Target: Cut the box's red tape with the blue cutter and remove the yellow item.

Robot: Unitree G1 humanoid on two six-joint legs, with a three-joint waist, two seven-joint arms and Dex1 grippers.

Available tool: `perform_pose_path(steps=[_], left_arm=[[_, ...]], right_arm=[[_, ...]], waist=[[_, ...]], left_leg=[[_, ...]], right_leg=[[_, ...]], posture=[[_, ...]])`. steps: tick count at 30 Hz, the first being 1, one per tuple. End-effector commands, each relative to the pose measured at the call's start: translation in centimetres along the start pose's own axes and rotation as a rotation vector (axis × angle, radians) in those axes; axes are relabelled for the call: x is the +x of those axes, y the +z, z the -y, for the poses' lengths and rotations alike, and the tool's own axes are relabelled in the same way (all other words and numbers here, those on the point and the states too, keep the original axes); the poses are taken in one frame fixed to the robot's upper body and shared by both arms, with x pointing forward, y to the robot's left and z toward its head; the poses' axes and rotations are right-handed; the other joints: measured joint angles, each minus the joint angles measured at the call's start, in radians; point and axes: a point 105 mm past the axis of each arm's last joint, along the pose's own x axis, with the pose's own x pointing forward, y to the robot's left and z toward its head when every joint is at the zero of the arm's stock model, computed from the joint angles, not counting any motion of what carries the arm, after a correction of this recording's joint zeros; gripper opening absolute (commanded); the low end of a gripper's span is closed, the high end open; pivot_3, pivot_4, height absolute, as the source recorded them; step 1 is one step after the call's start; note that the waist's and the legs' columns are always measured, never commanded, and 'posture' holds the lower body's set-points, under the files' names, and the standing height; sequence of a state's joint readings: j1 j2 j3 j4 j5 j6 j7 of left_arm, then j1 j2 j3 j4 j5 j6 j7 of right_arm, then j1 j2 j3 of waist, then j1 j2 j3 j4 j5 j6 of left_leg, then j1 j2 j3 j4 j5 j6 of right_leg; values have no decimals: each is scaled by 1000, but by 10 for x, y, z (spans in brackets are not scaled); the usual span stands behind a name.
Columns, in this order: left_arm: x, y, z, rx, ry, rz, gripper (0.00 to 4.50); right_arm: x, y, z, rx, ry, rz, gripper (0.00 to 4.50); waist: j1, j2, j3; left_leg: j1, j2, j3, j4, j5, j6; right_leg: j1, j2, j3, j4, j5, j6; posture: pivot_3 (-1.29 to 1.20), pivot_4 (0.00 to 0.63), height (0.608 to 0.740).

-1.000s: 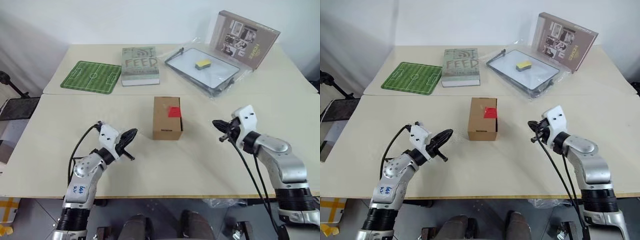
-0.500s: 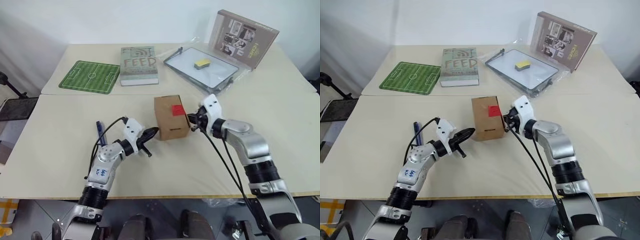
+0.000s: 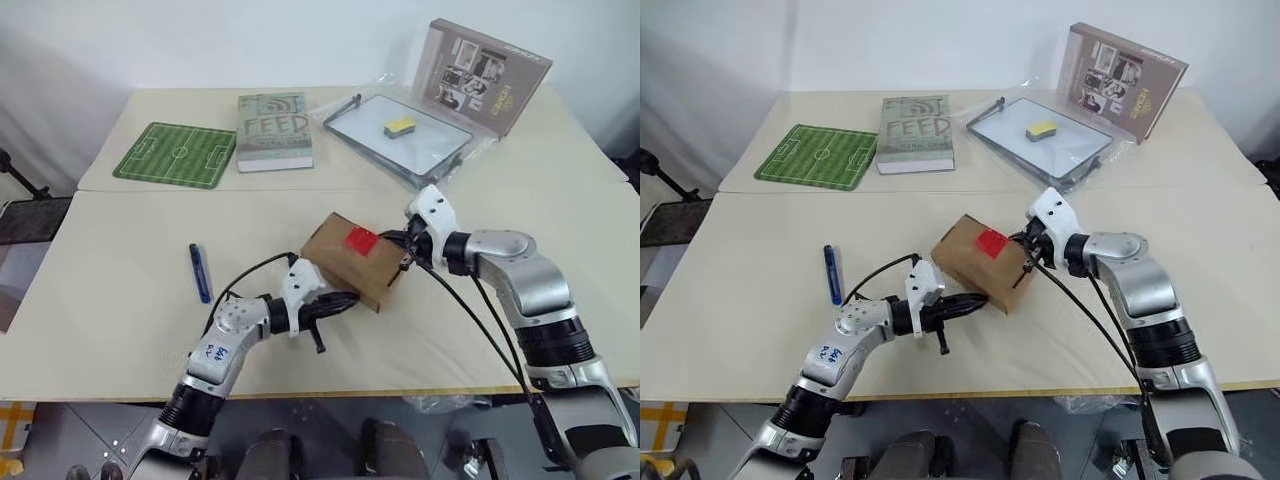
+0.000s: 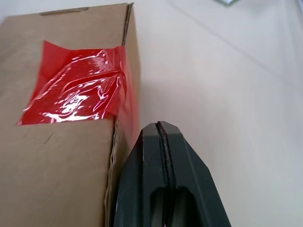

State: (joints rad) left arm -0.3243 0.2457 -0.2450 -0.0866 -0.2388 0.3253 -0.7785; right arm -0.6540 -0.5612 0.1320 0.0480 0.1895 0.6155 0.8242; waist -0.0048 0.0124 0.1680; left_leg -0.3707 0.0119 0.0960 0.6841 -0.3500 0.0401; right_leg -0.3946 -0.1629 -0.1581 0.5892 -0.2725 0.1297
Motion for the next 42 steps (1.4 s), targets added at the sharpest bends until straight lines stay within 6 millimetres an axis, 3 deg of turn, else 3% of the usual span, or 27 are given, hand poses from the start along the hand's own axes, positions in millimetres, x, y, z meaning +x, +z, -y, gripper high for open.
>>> perform_pose_path(steps=[1,7,11,13,17,22,32,42], left_arm=[[-14,24,-10,43,101,78,18],[-74,23,-35,20,337,27,18],[-100,20,-57,61,464,-8,18],[-103,20,-75,99,523,-4,18],[-84,25,-101,133,546,62,18],[-47,27,-113,158,469,100,18],[1,24,-109,140,254,108,18],[13,16,-76,90,16,72,18]], right_arm=[[-4,5,11,-44,-78,39,3],[-40,0,61,-38,-374,53,3],[-64,-13,67,-14,-430,-9,3],[-76,-26,55,-11,-383,-88,3],[-88,-47,14,-4,-208,-257,3],[-85,-43,-20,39,-116,-252,3],[-65,-32,-39,100,-137,-172,3],[-76,-26,-54,145,-146,-161,3]], waist=[[0,0,0],[1,0,0],[16,0,1],[29,0,1],[33,-1,1],[26,-4,3],[33,-9,6],[31,-10,6]], left_leg=[[0,0,0,0,0,-1],[0,0,-1,0,1,-1],[-1,0,-2,0,1,-1],[-1,-1,-2,0,1,-1],[-1,-1,-1,0,1,-1],[-1,-1,0,0,0,-1],[-2,-1,-1,0,0,-1],[-2,-1,-2,0,0,-1]], right_leg=[[0,0,0,0,0,0],[0,0,0,0,0,0],[0,-1,0,0,0,0],[0,-1,0,-1,0,0],[0,-1,-1,-1,0,0],[0,-1,-1,-2,0,0],[0,0,-2,-2,0,0],[0,0,-2,-2,0,0]], posture=[[0,150,740],[0,150,740],[0,150,740],[0,150,740],[0,150,740],[0,150,740],[0,150,740],[0,150,740]])
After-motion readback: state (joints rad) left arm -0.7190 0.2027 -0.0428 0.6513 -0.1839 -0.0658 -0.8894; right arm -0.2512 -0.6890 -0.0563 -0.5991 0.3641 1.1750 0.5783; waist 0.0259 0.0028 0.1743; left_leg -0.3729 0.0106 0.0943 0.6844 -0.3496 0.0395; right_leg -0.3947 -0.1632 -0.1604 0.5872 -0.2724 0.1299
